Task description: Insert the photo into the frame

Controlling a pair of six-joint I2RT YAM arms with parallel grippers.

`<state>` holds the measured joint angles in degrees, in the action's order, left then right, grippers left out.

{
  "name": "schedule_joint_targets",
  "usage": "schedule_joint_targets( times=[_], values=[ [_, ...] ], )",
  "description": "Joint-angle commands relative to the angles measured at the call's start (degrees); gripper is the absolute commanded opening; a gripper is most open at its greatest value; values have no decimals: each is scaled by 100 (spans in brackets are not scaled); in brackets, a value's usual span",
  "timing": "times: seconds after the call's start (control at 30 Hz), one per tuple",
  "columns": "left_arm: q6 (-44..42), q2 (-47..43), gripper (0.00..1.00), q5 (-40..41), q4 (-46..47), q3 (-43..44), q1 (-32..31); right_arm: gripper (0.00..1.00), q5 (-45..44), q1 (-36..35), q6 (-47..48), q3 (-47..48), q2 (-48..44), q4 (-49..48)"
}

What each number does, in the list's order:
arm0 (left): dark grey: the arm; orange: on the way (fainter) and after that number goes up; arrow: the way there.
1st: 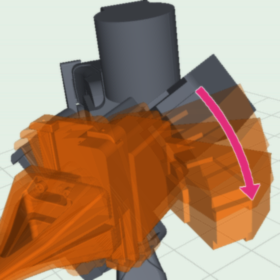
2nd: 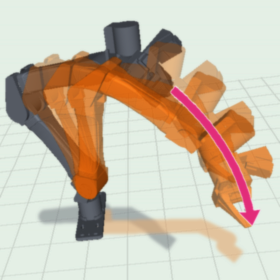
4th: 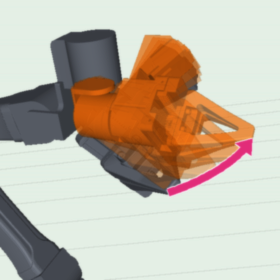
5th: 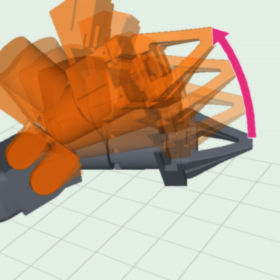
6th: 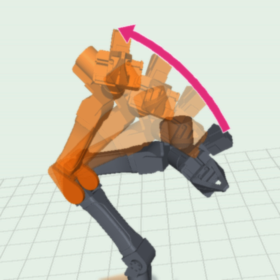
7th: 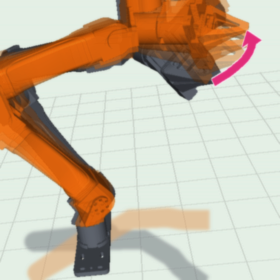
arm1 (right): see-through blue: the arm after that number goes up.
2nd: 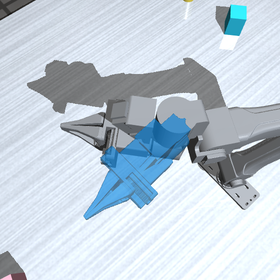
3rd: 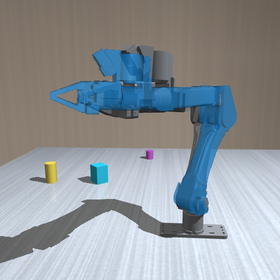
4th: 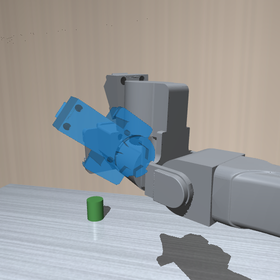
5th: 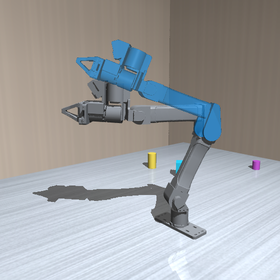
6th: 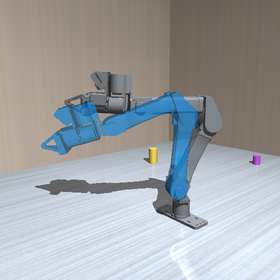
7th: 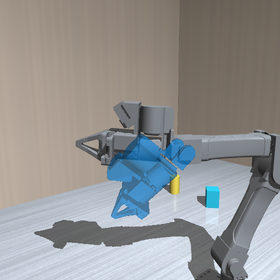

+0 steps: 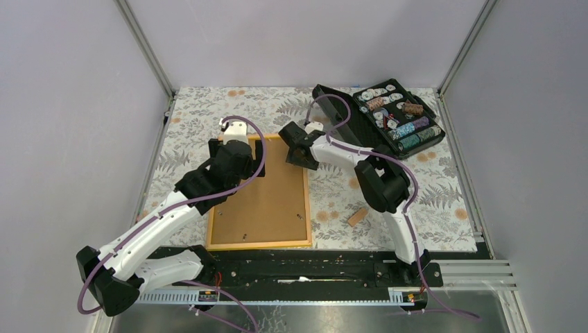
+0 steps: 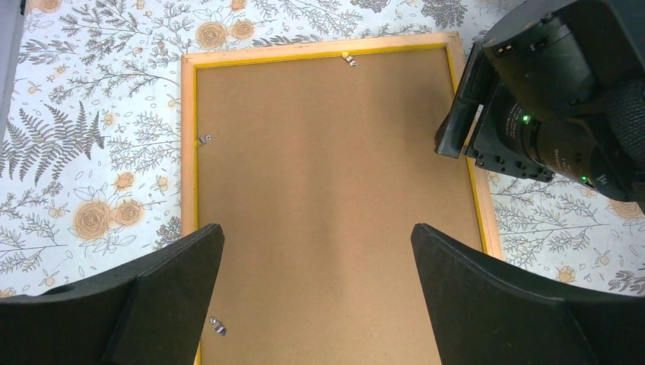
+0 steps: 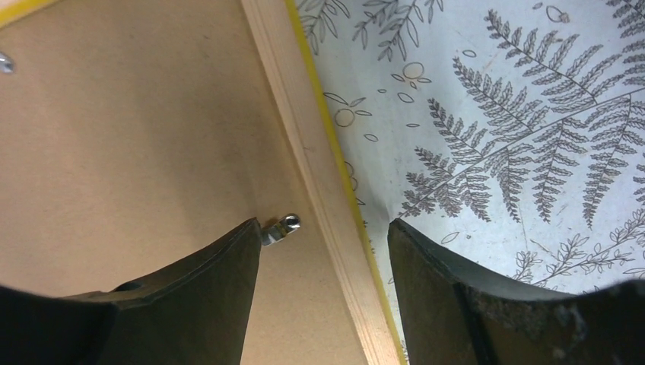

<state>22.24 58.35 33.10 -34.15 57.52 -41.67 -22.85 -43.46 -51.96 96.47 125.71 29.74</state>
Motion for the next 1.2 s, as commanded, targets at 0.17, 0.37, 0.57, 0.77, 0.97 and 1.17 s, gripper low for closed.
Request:
schedule_joint_targets(
  times=[0.17,0.37,0.57,0.77,0.97,1.17],
  values=[
    [-68,-107,99,214,130,-21,-18,68,-136,-92,-113,705,461,697],
    [-71,-107,99,209,137,-39,-25,57,-69,-113,-132,620,453,727],
    [-71,-88,99,214,144,-32,-25,45,71,-115,67,385,255,687],
    [-71,-75,99,205,139,-30,-23,31,101,-98,529,321,245,595],
    [-71,-61,99,198,142,-39,-13,15,82,-71,1386,313,207,535],
    [-66,-64,99,188,138,-35,-21,0,301,13,2795,38,103,143]
  ],
)
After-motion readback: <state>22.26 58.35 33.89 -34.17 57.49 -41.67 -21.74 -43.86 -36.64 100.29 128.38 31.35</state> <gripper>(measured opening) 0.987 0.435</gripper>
